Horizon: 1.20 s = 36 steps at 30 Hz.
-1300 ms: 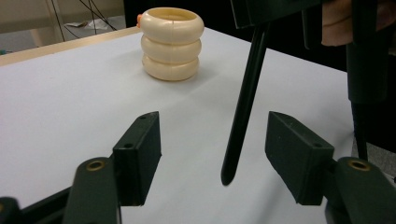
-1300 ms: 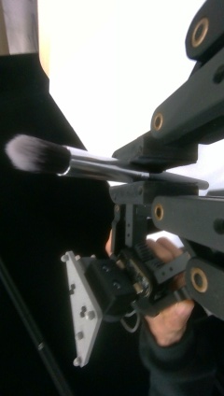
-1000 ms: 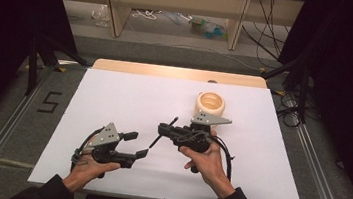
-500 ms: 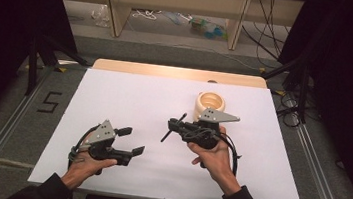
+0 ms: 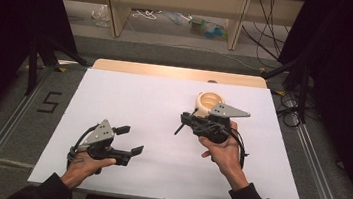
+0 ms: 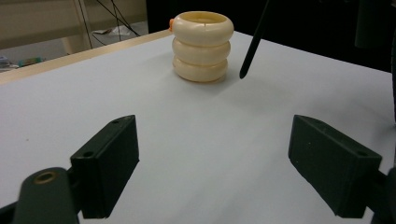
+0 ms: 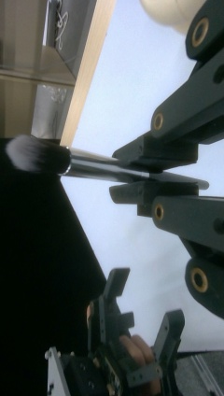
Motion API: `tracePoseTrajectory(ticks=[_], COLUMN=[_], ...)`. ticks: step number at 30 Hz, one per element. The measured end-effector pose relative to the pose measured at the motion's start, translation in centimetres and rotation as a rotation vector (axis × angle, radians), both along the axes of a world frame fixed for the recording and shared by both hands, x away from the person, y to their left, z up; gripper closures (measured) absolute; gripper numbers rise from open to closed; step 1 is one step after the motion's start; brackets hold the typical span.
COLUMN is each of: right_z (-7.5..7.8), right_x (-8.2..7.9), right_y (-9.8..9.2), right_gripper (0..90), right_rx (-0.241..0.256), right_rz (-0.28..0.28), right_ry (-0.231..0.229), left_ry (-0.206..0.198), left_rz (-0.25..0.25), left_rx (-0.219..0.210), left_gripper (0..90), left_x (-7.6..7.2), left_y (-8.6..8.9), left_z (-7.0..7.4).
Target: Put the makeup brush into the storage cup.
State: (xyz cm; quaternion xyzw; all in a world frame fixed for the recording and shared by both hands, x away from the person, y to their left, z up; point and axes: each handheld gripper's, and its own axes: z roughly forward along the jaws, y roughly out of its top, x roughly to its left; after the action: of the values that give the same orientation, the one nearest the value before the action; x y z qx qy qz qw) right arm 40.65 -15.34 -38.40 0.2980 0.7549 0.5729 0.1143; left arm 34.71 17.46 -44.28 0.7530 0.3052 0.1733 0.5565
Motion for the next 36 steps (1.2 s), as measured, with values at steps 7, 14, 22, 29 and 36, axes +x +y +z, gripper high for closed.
tracePoseTrajectory(ticks=[7,14,22,29,36], right_z=[0.4,1.2,1.5,2.2,2.8], right_x=[0.7,1.7,2.8,3.2,3.7], right_y=[-1.0,-2.1,-3.2,-3.8,-4.5], right_gripper=[83.4,83.4,83.4,83.4,83.4], right_rx=[-0.004,-0.014,-0.029,-0.04,-0.034], right_rz=[-0.035,-0.072,-0.119,-0.138,-0.16], right_ry=[-0.012,-0.003,-0.018,-0.032,-0.049], left_ry=[-0.003,-0.007,-0.007,-0.004,-0.006], left_rz=[0.001,0.01,0.013,0.016,0.011], left_rx=[-0.009,0.0,-0.003,-0.009,-0.003], left_gripper=[16.3,17.0,17.0,17.0,17.0], left_x=[0.1,0.0,0.0,0.0,0.0], left_y=[0.1,0.1,0.1,0.1,0.1], left_z=[0.0,0.1,0.1,0.1,0.1])
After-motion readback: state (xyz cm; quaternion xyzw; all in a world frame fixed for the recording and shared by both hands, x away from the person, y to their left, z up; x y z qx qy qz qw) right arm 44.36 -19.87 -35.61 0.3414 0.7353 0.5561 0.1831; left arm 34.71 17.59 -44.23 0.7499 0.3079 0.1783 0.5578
